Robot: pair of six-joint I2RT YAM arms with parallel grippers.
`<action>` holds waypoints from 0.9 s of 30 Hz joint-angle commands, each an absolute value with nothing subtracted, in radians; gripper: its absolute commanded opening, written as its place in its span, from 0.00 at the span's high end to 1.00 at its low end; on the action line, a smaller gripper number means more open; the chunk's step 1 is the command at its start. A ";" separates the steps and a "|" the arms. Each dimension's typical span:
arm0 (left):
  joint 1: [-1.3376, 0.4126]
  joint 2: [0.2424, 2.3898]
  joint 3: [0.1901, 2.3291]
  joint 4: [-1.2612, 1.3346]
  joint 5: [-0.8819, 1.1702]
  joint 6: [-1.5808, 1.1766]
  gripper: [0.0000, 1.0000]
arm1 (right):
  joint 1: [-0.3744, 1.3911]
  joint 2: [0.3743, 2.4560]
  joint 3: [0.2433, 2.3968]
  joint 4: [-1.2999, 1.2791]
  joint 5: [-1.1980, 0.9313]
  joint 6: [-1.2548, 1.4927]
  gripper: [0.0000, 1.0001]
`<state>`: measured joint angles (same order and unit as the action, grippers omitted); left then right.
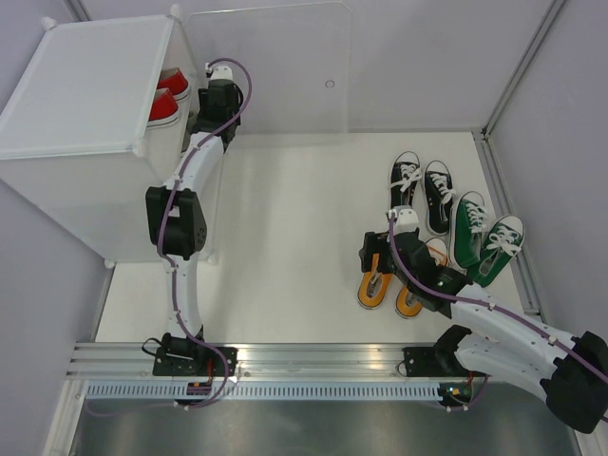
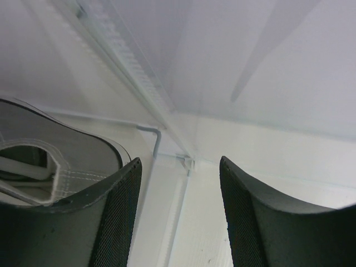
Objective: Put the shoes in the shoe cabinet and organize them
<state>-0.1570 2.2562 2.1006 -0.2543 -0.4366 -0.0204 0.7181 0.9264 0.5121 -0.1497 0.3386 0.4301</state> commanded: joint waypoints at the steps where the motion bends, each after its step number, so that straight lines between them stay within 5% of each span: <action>1: -0.150 2.203 2.097 -0.179 -0.457 0.046 0.38 | 0.724 0.927 0.523 -0.114 0.334 0.428 0.10; 27: -0.135 2.232 2.066 -0.264 -0.404 0.012 0.38 | 0.723 0.936 0.523 -0.112 0.333 0.431 0.10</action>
<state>-0.1406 2.2532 2.0705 -0.2661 -0.4423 0.0242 0.7181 0.9314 0.5121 -0.1486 0.3363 0.4301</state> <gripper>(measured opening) 0.619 0.900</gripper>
